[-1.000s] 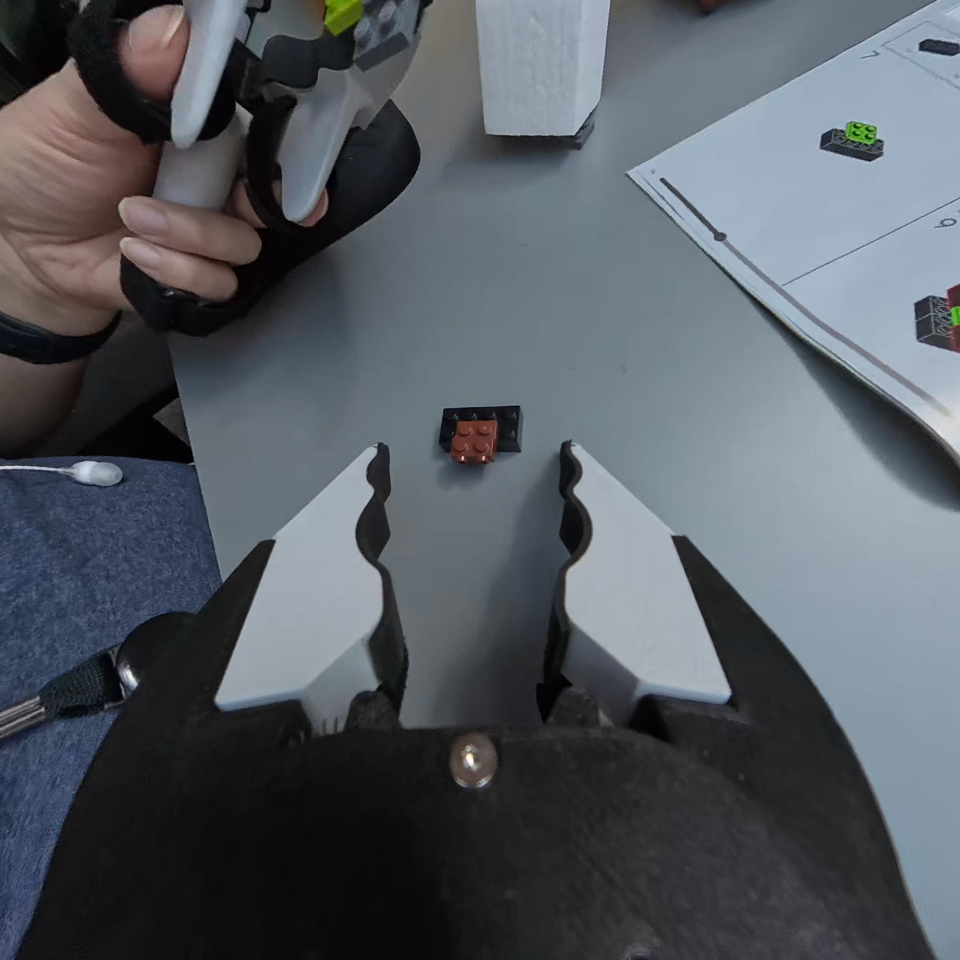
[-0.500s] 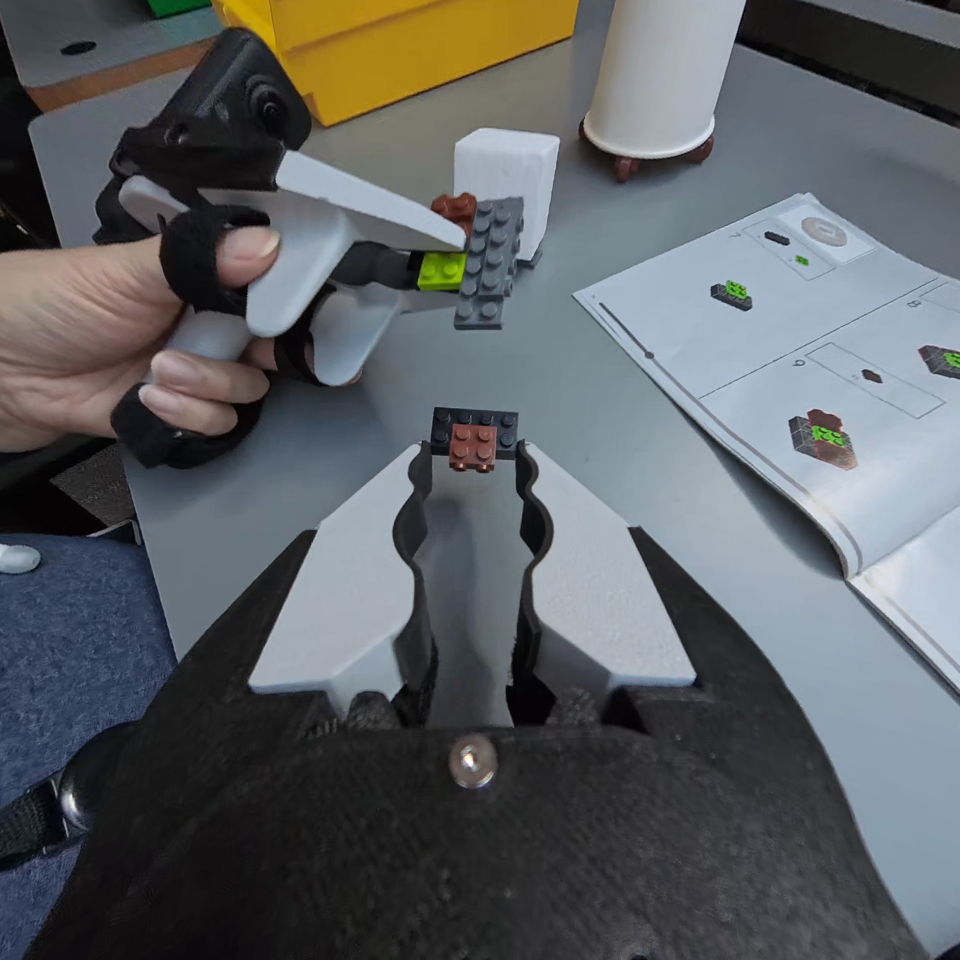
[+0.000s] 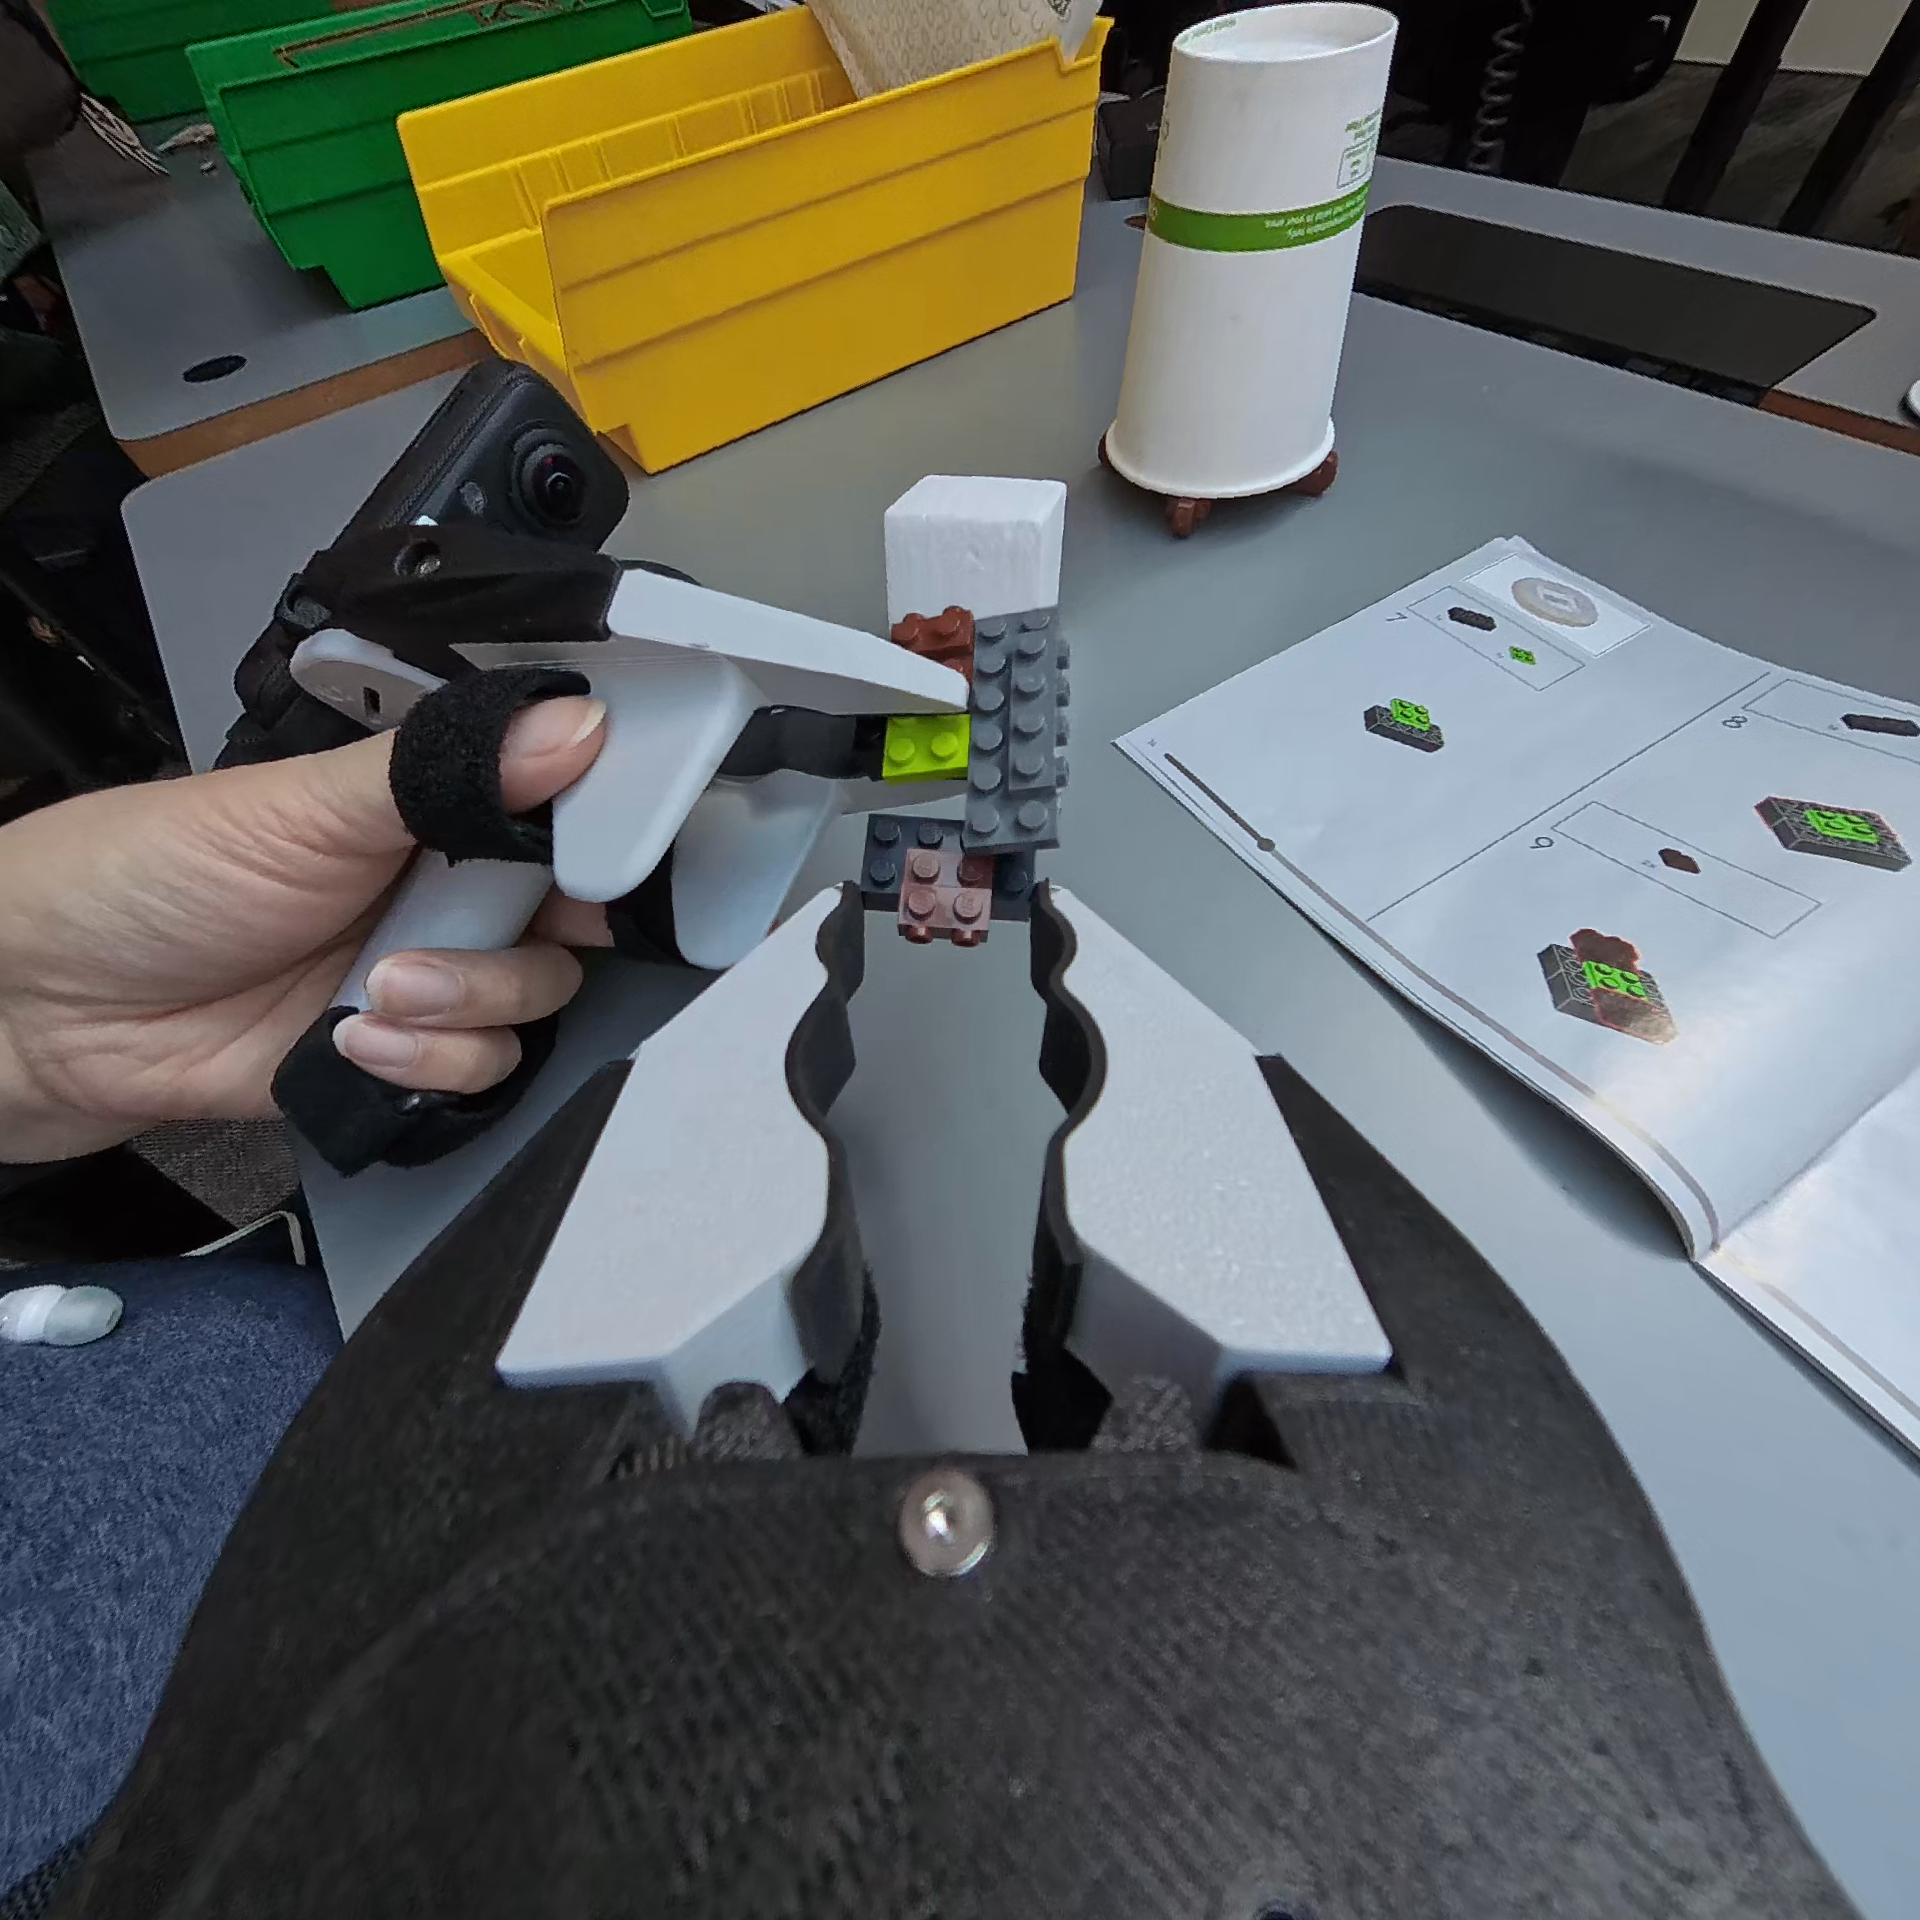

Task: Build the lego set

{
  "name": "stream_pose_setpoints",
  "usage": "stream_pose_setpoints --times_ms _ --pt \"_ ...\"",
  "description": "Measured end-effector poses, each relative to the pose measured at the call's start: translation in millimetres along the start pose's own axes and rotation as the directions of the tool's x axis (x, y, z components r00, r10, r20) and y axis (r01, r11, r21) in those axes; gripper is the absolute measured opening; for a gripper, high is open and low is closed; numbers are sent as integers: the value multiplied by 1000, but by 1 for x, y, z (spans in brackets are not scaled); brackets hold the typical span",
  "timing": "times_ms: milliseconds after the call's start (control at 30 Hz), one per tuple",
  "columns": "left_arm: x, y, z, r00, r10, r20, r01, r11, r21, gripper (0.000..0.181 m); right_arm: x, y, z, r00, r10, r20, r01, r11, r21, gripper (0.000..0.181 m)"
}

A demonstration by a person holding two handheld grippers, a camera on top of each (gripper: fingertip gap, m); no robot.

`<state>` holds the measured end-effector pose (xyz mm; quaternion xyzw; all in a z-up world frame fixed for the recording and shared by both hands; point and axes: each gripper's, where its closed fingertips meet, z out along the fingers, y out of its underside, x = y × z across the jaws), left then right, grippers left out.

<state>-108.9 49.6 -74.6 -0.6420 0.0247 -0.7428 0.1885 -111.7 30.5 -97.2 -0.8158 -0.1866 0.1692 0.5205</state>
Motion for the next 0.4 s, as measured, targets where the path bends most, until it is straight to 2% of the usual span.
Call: stream_pose_setpoints --times_ms 33,400 --pt "0 1 1 1000 -2 0 2 1000 -1 13 1 -1 0 1000 -4 -9 4 1000 2 31" --pt "-1 1 4 1000 -9 15 9 1000 18 13 8 -6 0 996 -48 -71 49 999 10 32"
